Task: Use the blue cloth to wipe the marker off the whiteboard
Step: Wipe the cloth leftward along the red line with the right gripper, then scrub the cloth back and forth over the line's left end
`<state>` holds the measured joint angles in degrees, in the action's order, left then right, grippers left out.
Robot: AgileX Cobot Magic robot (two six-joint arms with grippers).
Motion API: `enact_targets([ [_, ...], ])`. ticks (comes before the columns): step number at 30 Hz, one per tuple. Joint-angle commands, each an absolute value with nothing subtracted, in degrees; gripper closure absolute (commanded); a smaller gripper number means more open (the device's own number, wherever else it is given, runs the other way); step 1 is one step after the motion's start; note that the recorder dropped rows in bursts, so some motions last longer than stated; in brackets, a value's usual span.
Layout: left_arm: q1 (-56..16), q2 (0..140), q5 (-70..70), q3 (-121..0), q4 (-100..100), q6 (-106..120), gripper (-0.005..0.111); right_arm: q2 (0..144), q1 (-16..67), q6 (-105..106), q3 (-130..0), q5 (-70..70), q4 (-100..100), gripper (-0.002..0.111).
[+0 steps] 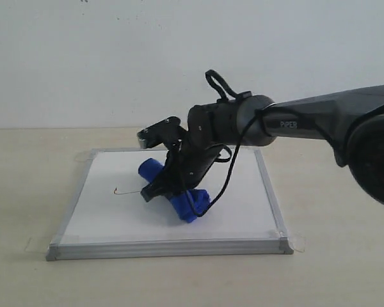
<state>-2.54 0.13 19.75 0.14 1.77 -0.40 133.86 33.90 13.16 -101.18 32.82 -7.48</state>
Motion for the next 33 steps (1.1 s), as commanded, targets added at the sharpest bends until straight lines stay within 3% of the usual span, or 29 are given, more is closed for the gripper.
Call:
enact_targets([
  [1, -2.4, 0.0, 19.3, 0.0, 2.3, -0.3, 0.103, 135.4, 28.1, -8.4, -102.1, 42.3, 8.5, 0.108],
  [4, -2.4, 0.0, 19.3, 0.0, 2.3, -0.3, 0.103, 135.0, 28.7, -8.3, -102.4, 46.0, 8.8, 0.108],
  [8, -2.4, 0.0, 19.3, 0.0, 2.3, -0.3, 0.103, 134.9, 34.9, 3.8, -102.5, 39.9, -5.1, 0.108],
  [11, -2.4, 0.0, 19.3, 0.0, 2.3, -0.3, 0.103, 135.5, 37.8, 13.1, -105.7, 44.7, -11.9, 0.108],
  [18, -2.4, 0.0, 19.3, 0.0, 2.3, -0.3, 0.103, 135.5, 31.8, -8.7, -107.5, 45.4, 14.9, 0.108],
  [21, -2.4, 0.0, 19.3, 0.0, 2.3, -0.3, 0.103, 135.5, 29.5, -13.2, -108.3, 46.9, 17.0, 0.108],
  [33, -2.4, 0.0, 19.3, 0.0, 2.3, -0.3, 0.103, 138.3, 35.2, 1.1, -108.3, 30.3, -11.8, 0.108],
])
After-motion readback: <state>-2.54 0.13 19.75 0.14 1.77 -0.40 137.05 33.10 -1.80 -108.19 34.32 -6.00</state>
